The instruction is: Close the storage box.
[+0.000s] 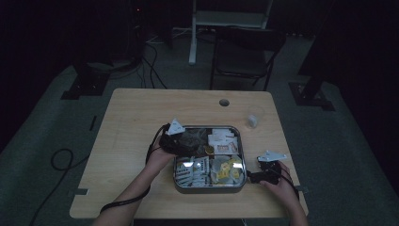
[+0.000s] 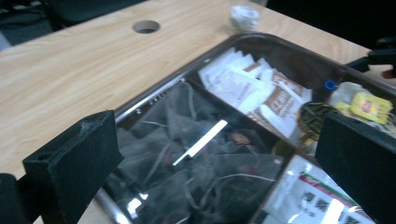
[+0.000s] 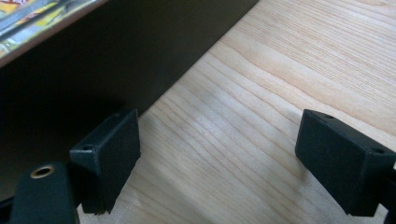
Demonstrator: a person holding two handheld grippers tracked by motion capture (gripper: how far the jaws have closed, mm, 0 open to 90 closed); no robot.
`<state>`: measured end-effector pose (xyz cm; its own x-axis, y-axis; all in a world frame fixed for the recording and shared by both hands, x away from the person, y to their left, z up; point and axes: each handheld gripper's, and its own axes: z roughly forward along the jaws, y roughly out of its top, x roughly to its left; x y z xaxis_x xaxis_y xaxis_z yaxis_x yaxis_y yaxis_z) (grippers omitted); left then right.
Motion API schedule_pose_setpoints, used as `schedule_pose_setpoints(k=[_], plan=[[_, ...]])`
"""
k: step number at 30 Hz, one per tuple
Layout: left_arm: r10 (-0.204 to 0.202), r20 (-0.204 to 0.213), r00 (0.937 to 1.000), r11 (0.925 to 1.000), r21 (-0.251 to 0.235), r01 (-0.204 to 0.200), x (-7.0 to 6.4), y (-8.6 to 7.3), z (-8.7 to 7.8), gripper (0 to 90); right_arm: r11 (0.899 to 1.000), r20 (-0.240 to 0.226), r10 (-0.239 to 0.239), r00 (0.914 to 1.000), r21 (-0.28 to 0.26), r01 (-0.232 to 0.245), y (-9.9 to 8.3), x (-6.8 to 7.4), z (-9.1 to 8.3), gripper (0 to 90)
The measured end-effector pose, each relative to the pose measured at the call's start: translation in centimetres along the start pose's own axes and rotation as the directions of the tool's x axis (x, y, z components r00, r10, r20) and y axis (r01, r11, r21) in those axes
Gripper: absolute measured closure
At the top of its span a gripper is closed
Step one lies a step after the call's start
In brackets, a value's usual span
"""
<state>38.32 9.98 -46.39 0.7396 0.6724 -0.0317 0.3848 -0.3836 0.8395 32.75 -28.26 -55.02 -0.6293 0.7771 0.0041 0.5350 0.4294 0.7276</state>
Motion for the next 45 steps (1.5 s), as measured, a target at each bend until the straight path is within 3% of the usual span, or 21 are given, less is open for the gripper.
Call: schedule_pose_setpoints(k=[12,21,32,45], plan=[[-0.038,-0.052,0.9979,0.9990,-0.024,0.037,2.3,-1.4,-1.6,0.5,1.000,0.000,0.001,1.0000,0.000,-0.001,0.0,0.0,0.0,13.5],[-0.089,-0.097,0.9913,0.9957,-0.034,0.086,4.3,-2.7,-3.0,0.5,1.000,0.000,0.001,1.0000,0.001,-0.001,0.0,0.0,0.0,13.5],[-0.148,-0.172,0.9739,0.9887,-0.048,0.142,7.1,-4.8,-5.0,0.5,1.000,0.000,0.001,1.0000,0.001,-0.001,0.0,0.0,0.0,13.5],[-0.195,-0.230,0.9534,0.9807,-0.031,0.193,8.6,-7.7,-6.1,0.5,1.000,0.000,0.001,1.0000,0.001,-0.001,0.0,0.0,0.0,13.5]])
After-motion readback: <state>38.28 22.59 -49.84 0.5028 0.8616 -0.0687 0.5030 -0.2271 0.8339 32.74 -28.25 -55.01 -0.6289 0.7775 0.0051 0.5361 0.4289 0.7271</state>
